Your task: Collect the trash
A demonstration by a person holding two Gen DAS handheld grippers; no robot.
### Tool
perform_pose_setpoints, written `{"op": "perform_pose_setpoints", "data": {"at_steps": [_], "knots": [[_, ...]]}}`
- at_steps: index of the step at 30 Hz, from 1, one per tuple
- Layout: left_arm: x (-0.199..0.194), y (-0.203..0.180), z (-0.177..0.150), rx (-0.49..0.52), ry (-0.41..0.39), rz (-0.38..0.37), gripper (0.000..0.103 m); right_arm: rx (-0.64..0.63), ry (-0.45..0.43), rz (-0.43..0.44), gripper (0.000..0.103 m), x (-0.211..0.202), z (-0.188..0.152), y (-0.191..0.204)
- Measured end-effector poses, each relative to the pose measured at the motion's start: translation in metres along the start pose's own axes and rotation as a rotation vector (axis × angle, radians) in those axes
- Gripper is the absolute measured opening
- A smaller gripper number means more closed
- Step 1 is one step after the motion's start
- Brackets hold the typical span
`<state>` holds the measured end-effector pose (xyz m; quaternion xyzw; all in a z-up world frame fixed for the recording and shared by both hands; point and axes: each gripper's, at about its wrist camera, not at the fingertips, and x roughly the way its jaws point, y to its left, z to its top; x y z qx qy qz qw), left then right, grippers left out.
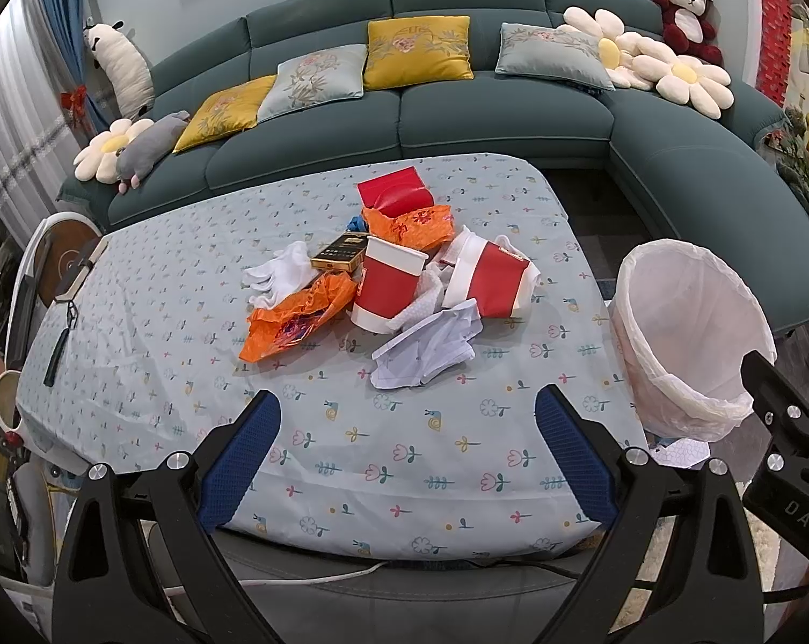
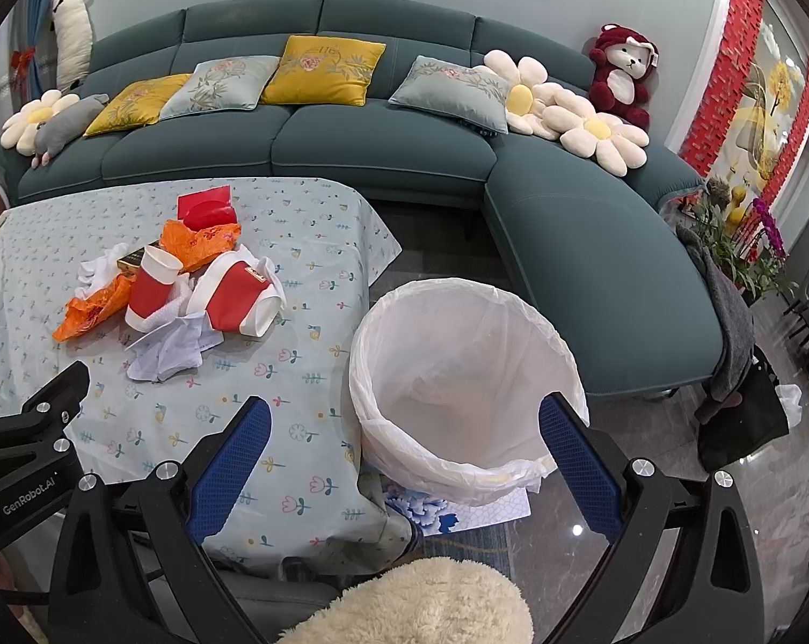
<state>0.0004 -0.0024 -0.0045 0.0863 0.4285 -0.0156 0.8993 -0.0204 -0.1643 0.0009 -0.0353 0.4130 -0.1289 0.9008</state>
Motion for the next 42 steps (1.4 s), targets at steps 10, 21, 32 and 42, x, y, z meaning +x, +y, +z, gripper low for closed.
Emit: {"op": "perform_pose_setpoints", "data": {"at_steps": [10, 21, 32, 42], "knots": [[-0.001, -0.004, 0.001, 0.01, -0.007, -0.002, 0.091, 0.0, -0.001, 0.0, 0.096, 0.0, 0.0, 0.0], [-0.004, -0.006, -0.001, 0.019, -0.03, -0.009, 0.091, 0.0, 0.0, 0.001, 0.096, 0.0, 0.0, 0.0], [-0.004, -0.011, -0.002, 0.048, -0.038, -0.047, 0.092, 0.003, 0.001, -0.001, 0.096, 0.0, 0.0, -0.001], [0.008, -0.005, -0.006, 0.049, -0.024, -0.081, 0.092, 0.021, 0.005, -0.008, 0.096, 0.005, 0.003, -0.006]]}}
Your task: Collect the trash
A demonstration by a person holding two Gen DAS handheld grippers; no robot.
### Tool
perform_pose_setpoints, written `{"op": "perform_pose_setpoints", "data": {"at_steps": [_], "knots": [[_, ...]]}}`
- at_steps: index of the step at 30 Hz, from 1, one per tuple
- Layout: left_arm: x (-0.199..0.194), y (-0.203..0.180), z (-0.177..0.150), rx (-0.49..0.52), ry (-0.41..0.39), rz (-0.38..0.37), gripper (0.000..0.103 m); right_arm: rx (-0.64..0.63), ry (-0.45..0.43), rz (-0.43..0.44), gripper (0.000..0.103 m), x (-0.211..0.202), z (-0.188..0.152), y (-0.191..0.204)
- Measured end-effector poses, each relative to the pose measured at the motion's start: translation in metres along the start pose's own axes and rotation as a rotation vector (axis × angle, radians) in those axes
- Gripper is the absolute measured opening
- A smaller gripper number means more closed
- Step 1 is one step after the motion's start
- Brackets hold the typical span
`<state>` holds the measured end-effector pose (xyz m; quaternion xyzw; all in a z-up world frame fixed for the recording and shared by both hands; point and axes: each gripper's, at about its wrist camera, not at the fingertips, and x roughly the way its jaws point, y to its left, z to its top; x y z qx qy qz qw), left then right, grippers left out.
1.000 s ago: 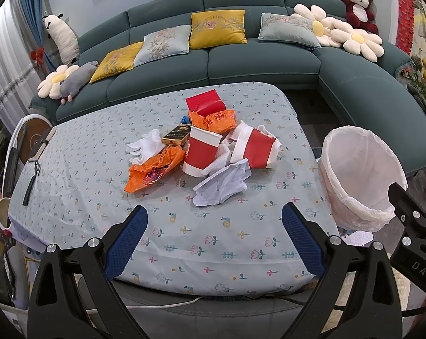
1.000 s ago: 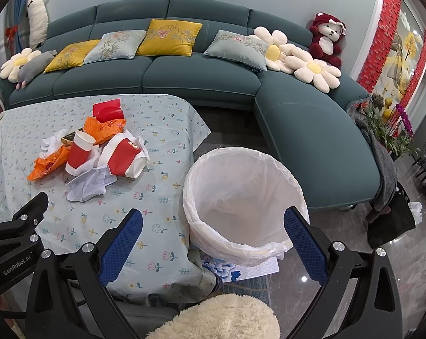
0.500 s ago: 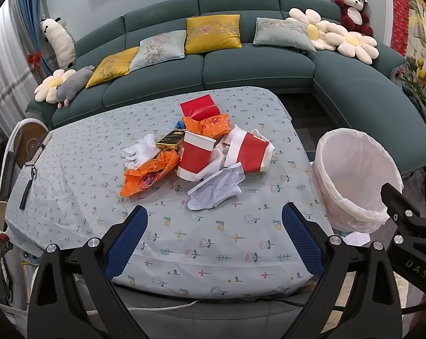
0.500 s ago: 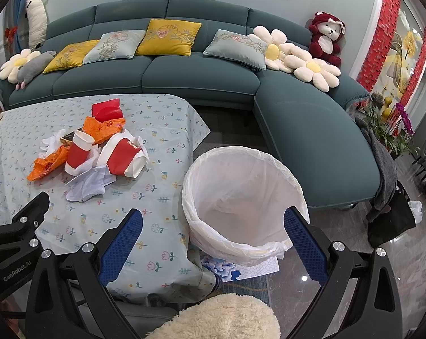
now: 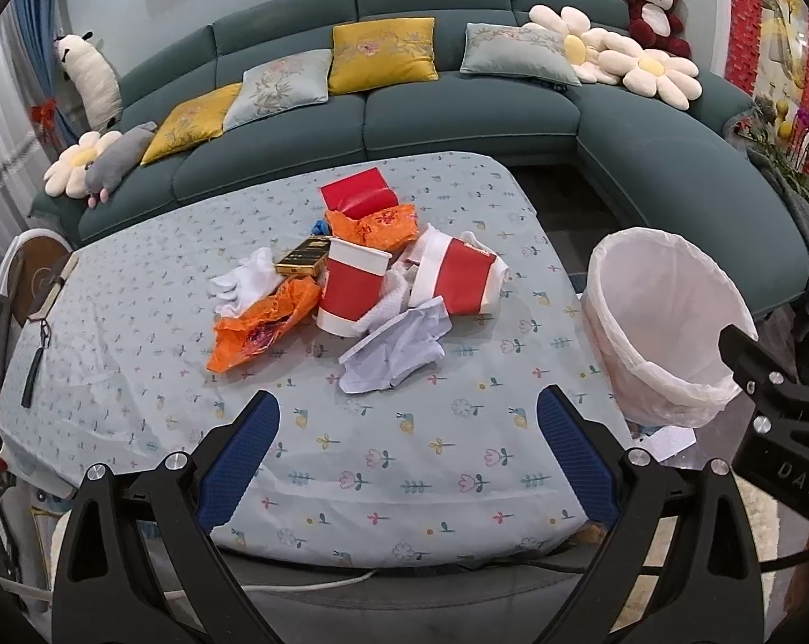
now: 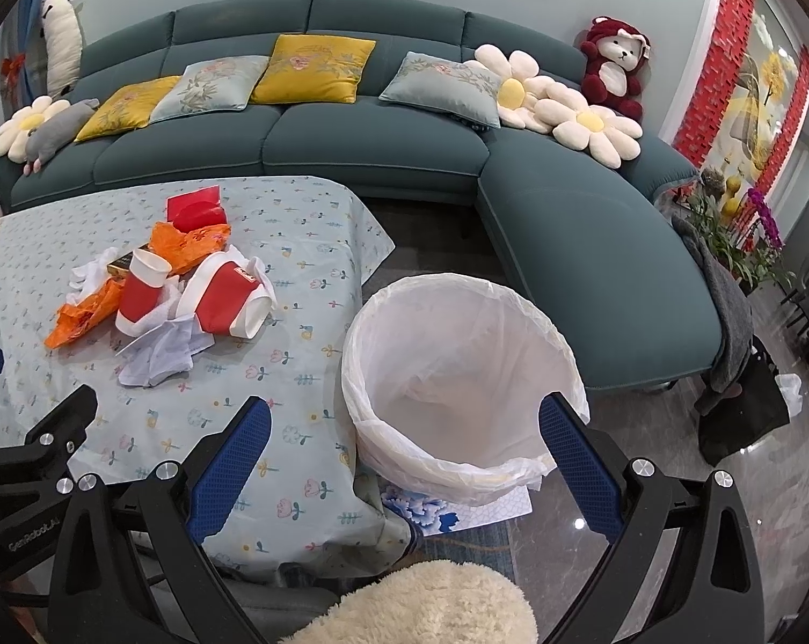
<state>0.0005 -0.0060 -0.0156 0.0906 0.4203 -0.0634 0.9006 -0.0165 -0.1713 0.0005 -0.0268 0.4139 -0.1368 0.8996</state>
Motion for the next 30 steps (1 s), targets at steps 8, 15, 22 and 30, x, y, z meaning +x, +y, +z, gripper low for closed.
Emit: {"op": "perform_pose_setpoints", "data": {"at_steps": [8, 15, 22, 30], "knots": [[0.01, 0.016, 0.002, -0.039, -0.025, -0.029, 0.092, 0.008, -0.009, -0.009, 0.096, 0.011, 0.006, 0.005], [0.03, 0.04, -0.002, -0.025, -0.001, -0.041, 0.093, 0.014, 0.02, 0.004, 0.096, 0.027, 0.008, 0.019], [0.057, 0.074, -0.006, -0.081, 0.055, -0.029, 0.093, -0.016, 0.054, 0.063, 0.095, 0.045, 0.012, 0.051], [0.087, 0.108, 0.005, -0.062, 0.051, -0.014, 0.093, -0.072, 0.055, 0.131, 0.093, 0.058, 0.027, 0.098]]}}
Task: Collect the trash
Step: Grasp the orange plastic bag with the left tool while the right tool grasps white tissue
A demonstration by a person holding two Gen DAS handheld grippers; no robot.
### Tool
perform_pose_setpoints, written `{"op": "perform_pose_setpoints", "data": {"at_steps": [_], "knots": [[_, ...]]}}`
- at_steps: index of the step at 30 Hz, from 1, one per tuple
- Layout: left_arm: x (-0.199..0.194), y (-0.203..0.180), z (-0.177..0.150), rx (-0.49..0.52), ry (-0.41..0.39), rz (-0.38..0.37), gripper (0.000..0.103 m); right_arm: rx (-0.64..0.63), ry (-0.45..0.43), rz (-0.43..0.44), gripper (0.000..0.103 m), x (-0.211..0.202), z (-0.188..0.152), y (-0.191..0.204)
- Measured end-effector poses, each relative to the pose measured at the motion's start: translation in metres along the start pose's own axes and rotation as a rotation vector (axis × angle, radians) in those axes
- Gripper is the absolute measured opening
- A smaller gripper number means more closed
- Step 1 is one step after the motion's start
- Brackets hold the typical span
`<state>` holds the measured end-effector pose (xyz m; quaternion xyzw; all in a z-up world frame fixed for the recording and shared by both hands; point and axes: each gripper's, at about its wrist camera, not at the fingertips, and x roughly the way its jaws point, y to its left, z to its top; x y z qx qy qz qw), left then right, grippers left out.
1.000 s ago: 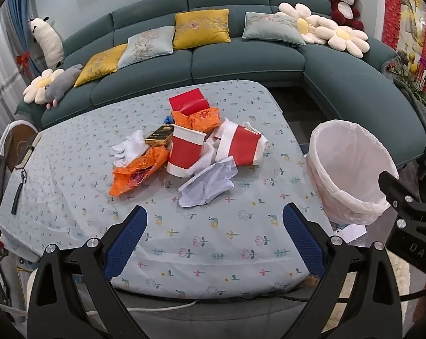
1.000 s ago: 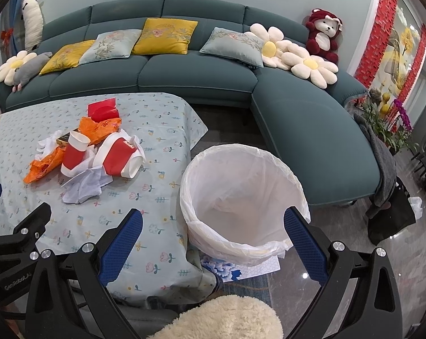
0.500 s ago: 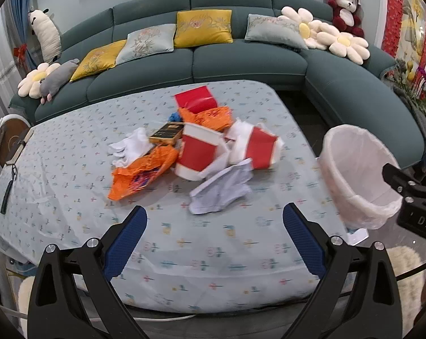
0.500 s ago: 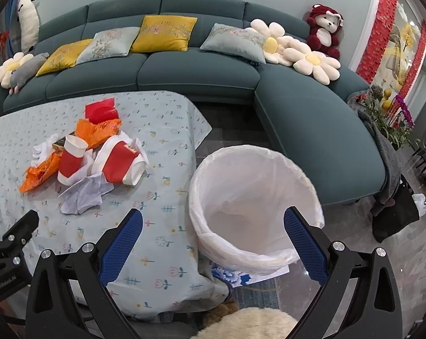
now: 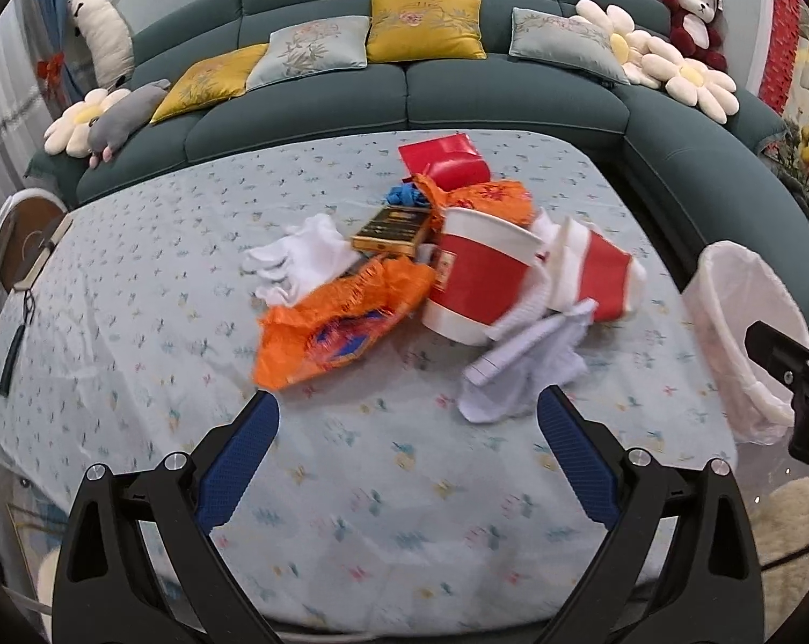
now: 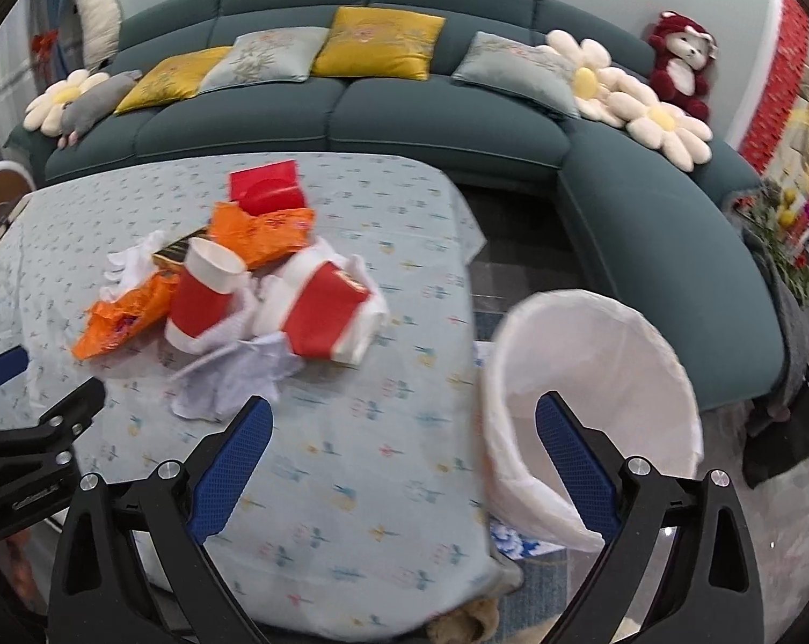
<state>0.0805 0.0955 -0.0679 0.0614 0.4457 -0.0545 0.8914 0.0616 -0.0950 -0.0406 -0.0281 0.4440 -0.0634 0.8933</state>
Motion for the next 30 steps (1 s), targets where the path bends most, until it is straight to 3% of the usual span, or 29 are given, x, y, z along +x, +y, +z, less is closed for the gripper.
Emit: {"op": "perform_pose_setpoints", "data": {"at_steps": [3, 12, 18, 20, 21, 25, 30], "knots": [[0.018, 0.012, 0.008, 0.032, -0.002, 0.012, 0.092, -0.023, 0.006, 0.01, 0.091, 0.008, 0.005, 0.015], [0.069, 0.031, 0.022, 0.108, 0.047, -0.038, 0.074, -0.021, 0.073, 0.064, 0.087, 0.04, 0.01, 0.045], [0.086, 0.035, 0.023, 0.076, 0.096, -0.099, 0.042, 0.013, 0.134, 0.112, 0.081, 0.065, 0.012, 0.056], [0.09, 0.036, 0.023, 0.071, 0.121, -0.122, 0.018, 0.027, 0.15, 0.133, 0.079, 0.074, 0.012, 0.06], [0.091, 0.037, 0.022, 0.068, 0.127, -0.129, 0.014, 0.034, 0.157, 0.147, 0.078, 0.077, 0.012, 0.062], [0.085, 0.039, 0.019, 0.045, 0.118, -0.143, 0.004, 0.048, 0.185, 0.188, 0.068, 0.092, 0.011, 0.071], [0.075, 0.042, 0.017, 0.007, 0.111, -0.163, 0.002, 0.071, 0.229, 0.227, 0.05, 0.109, 0.006, 0.077]]}}
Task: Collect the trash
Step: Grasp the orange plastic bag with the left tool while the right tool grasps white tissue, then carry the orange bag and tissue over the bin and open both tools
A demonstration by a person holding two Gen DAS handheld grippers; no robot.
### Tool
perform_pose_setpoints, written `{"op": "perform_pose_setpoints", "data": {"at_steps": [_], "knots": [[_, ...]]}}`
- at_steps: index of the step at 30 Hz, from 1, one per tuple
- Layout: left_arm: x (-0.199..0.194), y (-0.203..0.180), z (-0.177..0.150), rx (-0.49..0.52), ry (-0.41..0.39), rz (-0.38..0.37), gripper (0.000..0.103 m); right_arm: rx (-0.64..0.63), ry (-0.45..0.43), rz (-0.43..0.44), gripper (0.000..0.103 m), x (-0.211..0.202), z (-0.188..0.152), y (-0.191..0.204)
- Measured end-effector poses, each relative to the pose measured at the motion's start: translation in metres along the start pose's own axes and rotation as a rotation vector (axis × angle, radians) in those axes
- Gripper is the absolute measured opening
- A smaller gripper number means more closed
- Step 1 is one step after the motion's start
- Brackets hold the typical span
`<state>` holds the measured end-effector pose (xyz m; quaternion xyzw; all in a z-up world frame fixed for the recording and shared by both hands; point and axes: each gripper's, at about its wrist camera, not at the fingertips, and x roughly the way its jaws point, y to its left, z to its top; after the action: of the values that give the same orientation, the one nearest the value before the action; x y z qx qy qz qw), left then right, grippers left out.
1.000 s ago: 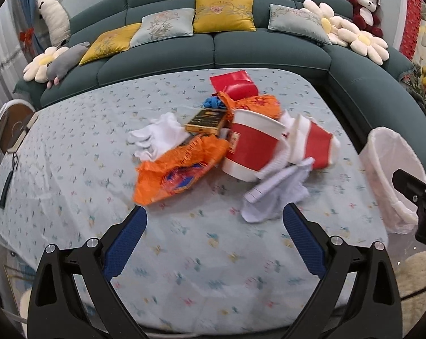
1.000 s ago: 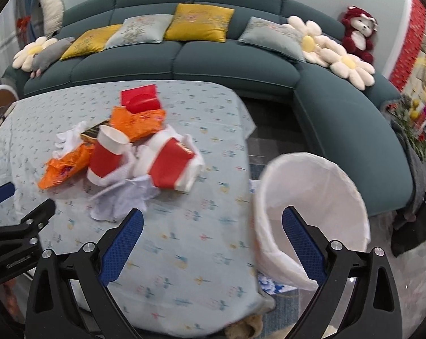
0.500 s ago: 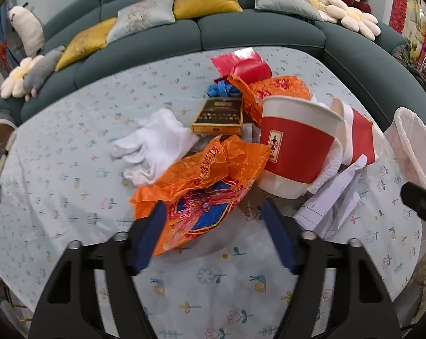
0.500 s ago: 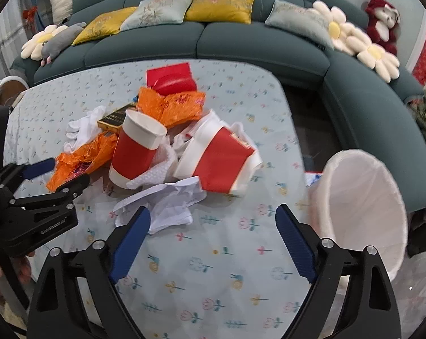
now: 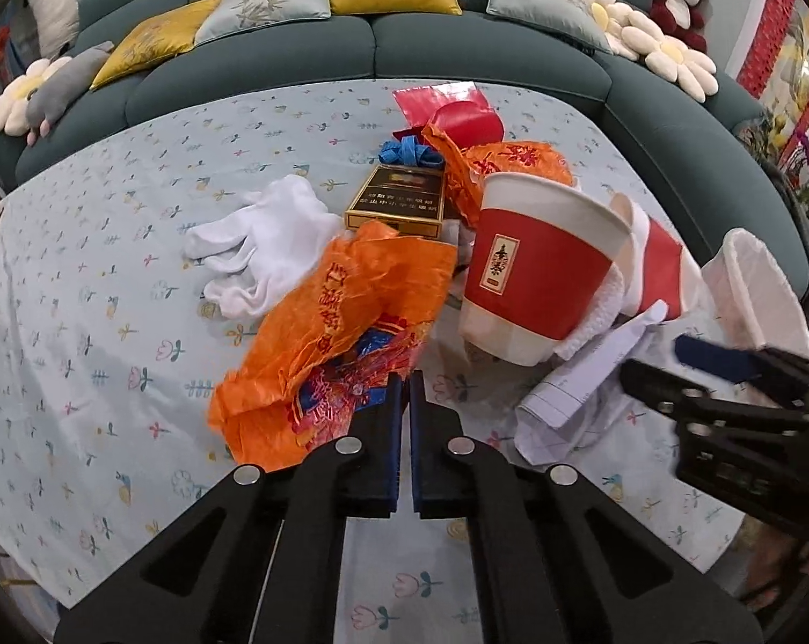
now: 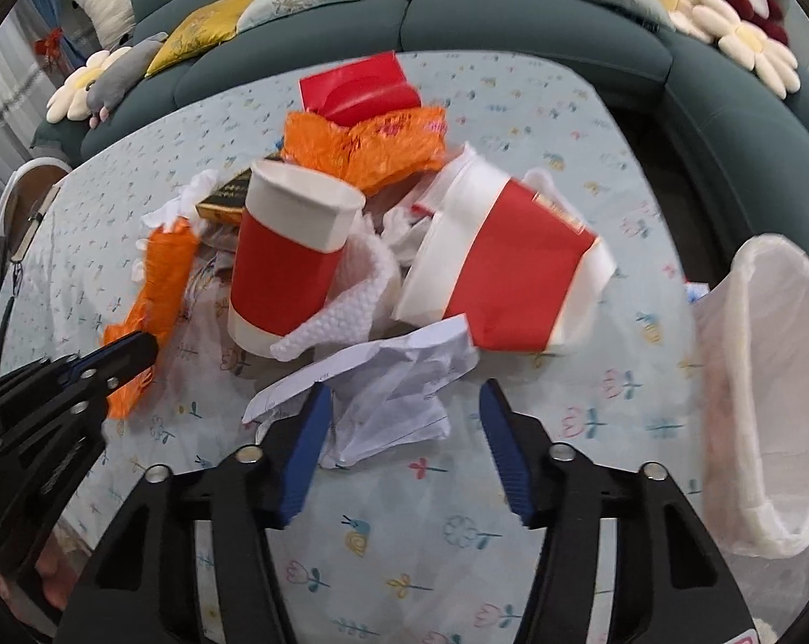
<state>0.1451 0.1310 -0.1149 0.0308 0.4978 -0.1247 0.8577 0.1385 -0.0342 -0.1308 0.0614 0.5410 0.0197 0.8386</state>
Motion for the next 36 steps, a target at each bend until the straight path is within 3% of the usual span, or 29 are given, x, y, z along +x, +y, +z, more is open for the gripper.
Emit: {"op": "perform_pose_setpoints", "data": {"at_steps": [2, 6, 15, 24, 36], "knots": [[-0.005, 0.0, -0.002, -0.015, -0.002, -0.006, 0.002, 0.012, 0.016, 0.024, 0.035, 0.006, -0.002, 0.0], [-0.012, -0.003, -0.007, -0.039, -0.001, -0.017, 0.002, 0.029, 0.017, 0.083, 0.016, 0.009, -0.003, 0.001], [-0.031, -0.019, -0.015, -0.062, -0.007, -0.044, 0.002, 0.04, -0.027, 0.143, 0.01, -0.013, -0.005, -0.007], [-0.063, -0.059, -0.013, -0.028, -0.049, -0.092, 0.002, 0.076, -0.127, 0.167, 0.01, -0.068, -0.02, -0.033], [-0.094, -0.161, 0.006, 0.115, -0.116, -0.198, 0.002, 0.191, -0.279, 0.068, 0.01, -0.133, -0.033, -0.111]]}}
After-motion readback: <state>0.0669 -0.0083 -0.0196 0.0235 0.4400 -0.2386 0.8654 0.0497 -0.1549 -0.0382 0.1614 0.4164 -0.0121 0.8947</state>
